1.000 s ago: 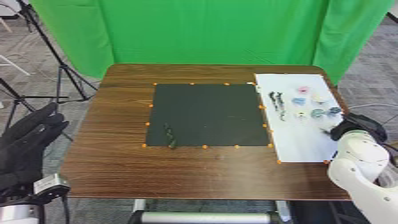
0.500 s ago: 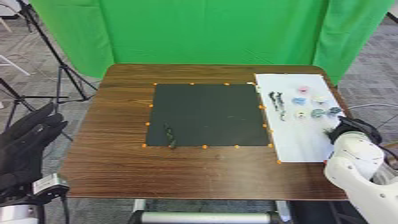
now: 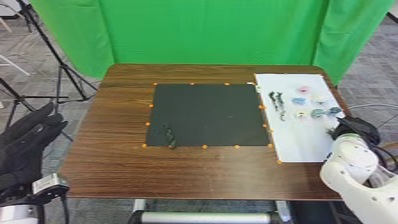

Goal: Arrange flowers

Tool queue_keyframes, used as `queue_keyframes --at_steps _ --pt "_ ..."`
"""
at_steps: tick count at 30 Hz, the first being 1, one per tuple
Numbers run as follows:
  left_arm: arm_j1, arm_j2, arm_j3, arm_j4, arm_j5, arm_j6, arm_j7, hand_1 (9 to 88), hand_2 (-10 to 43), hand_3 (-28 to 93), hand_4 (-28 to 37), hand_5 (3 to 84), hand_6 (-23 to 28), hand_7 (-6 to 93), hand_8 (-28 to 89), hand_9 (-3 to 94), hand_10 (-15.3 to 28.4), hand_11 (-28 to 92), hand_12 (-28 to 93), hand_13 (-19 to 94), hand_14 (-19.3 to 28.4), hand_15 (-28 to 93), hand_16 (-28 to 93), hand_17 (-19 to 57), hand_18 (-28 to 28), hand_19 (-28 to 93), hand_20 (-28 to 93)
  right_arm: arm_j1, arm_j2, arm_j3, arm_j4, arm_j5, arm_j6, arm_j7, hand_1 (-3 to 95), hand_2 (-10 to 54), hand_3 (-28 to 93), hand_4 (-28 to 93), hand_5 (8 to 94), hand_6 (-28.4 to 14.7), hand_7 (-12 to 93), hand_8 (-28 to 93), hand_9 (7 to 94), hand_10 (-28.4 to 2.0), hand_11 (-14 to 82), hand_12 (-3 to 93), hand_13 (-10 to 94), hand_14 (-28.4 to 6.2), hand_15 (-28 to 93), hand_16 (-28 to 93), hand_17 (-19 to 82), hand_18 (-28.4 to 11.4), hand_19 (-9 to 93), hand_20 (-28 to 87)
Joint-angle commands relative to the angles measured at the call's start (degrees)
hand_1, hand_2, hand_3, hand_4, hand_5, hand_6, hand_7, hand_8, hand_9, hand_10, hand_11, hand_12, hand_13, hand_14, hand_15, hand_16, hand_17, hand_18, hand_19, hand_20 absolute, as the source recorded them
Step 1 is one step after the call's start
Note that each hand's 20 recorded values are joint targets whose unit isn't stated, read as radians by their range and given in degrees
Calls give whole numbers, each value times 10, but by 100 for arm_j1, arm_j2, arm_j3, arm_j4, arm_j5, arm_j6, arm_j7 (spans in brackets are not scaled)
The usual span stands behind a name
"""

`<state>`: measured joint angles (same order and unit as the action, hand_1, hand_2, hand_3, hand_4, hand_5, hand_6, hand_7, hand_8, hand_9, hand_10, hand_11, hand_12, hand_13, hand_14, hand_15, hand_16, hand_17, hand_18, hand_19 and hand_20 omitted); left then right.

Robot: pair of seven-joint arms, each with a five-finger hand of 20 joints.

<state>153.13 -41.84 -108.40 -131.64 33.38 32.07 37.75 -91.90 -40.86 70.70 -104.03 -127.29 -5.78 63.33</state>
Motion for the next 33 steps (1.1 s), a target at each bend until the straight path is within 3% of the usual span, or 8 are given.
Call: queue_keyframes --at_steps 1,3,7,11,13,24,25,33 --pt "148 81 -22 -2 -120 47 115 295 25 788 -177 362 83 180 -117 313 184 391 72 183 233 623 -164 -120 204 549 78 99 43 74 -144 -150 255 -81 614 -95 706 -282 904 -92 165 112 937 -160 384 208 894 -122 656 126 449 -243 932 -230" --pt "142 53 -44 -6 -84 24 61 296 25 788 -177 362 83 179 -117 314 184 391 73 183 233 622 -164 -120 204 549 78 143 54 60 -275 -159 324 -139 610 -95 708 -282 900 -84 160 108 937 -148 387 210 905 -105 646 142 448 -240 932 -215" --pt "193 71 -89 -19 -106 43 78 296 26 788 -176 362 83 179 -117 314 184 391 73 183 233 622 -164 -120 204 549 78 333 29 -51 -555 -200 445 -266 591 -95 714 -282 900 -64 152 103 937 -113 409 222 929 -70 617 202 442 -231 932 -171" --pt "197 89 -115 -25 -111 59 82 296 26 788 -176 362 83 179 -117 313 184 391 72 182 232 622 -164 -120 204 548 78 659 -22 -313 -762 -231 536 -326 578 -95 724 -282 900 -52 150 103 937 -101 417 226 932 -65 614 213 447 -218 932 -156" --pt "241 109 -146 -37 -143 82 111 297 26 788 -176 362 83 179 -117 313 184 390 72 182 233 622 -164 -120 203 549 78 915 -121 -537 -822 -224 548 -369 576 -95 727 -283 901 -50 150 103 937 -98 418 227 933 -64 613 217 451 -211 932 -151" --pt "201 30 -203 -53 -19 46 -35 297 26 788 -175 361 83 180 -117 313 183 390 73 182 233 621 -164 -120 203 549 79 2046 -1222 -1718 -724 -365 447 -690 569 -95 731 -283 902 -42 154 105 937 -95 424 229 936 -62 613 229 451 -210 932 -136" --pt "192 -23 -210 -62 32 20 -89 296 26 789 -174 361 83 180 -117 313 184 390 73 182 232 621 -163 -120 203 548 79 2101 -1350 -1801 -680 -404 382 -746 569 -95 731 -283 903 -42 155 105 937 -95 424 229 937 -62 613 229 451 -210 932 -133" --pt "48 -52 -182 -53 155 -35 -280 297 26 788 -175 361 82 180 -117 312 183 390 73 182 233 621 -163 -120 203 548 78 2234 -2214 -2289 -307 -602 111 -951 568 -95 730 -281 902 -40 158 105 937 -92 429 226 937 -60 615 230 449 -212 932 -114"
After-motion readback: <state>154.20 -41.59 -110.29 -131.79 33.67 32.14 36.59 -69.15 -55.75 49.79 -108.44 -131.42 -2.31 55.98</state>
